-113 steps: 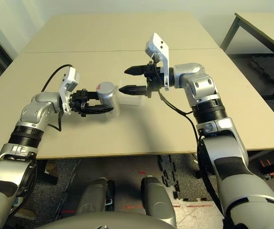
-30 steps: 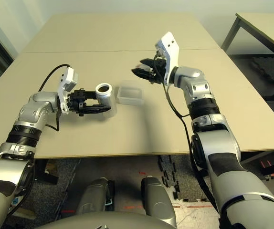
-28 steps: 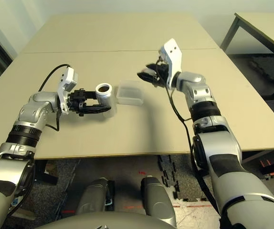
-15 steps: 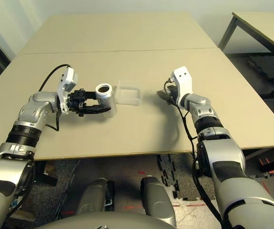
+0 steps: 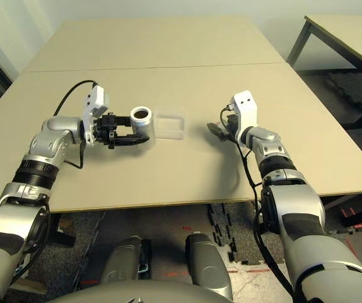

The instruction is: Pour the medicine from the bottle into the box.

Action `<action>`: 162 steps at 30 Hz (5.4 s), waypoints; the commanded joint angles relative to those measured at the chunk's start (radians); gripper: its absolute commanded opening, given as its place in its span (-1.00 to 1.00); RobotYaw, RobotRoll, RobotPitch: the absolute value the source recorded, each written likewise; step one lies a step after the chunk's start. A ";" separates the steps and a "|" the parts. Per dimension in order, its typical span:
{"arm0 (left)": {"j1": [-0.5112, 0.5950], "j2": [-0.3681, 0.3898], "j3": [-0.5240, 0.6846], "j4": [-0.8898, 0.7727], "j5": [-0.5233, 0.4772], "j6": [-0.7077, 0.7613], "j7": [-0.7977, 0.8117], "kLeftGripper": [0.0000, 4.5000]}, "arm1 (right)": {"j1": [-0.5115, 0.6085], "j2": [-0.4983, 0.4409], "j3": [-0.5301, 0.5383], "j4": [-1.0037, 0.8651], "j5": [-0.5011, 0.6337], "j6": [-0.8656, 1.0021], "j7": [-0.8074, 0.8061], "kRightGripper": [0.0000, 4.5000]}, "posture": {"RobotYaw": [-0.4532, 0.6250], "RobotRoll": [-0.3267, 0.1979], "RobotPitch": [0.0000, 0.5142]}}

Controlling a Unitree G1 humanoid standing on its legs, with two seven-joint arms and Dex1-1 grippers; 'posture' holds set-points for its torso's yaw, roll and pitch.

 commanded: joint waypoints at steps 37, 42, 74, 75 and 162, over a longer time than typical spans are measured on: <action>-0.609 -0.071 -0.820 0.713 1.337 -0.616 1.376 0.18 | 0.109 0.006 -0.022 -0.332 0.101 0.163 0.089 1.00 | -0.40 0.25 -0.82; -0.633 -0.091 -0.843 0.749 1.352 -0.593 1.366 0.18 | 0.122 0.010 -0.025 -0.363 0.110 0.177 0.089 1.00 | -0.41 0.25 -0.84; -0.257 -0.121 0.159 0.562 0.241 -0.253 0.507 0.18 | 0.149 -0.001 0.016 -0.590 0.153 0.302 0.212 1.00 | -0.35 0.25 -0.72; -0.235 -0.122 0.175 0.546 0.223 -0.241 0.513 0.18 | 0.153 -0.004 0.026 -0.613 0.154 0.314 0.226 1.00 | -0.35 0.25 -0.71; 0.329 0.116 0.547 0.089 -0.041 -0.197 0.916 0.98 | 0.258 -0.012 -0.233 -0.276 0.047 -0.196 -0.512 1.00 | -0.32 0.25 -0.54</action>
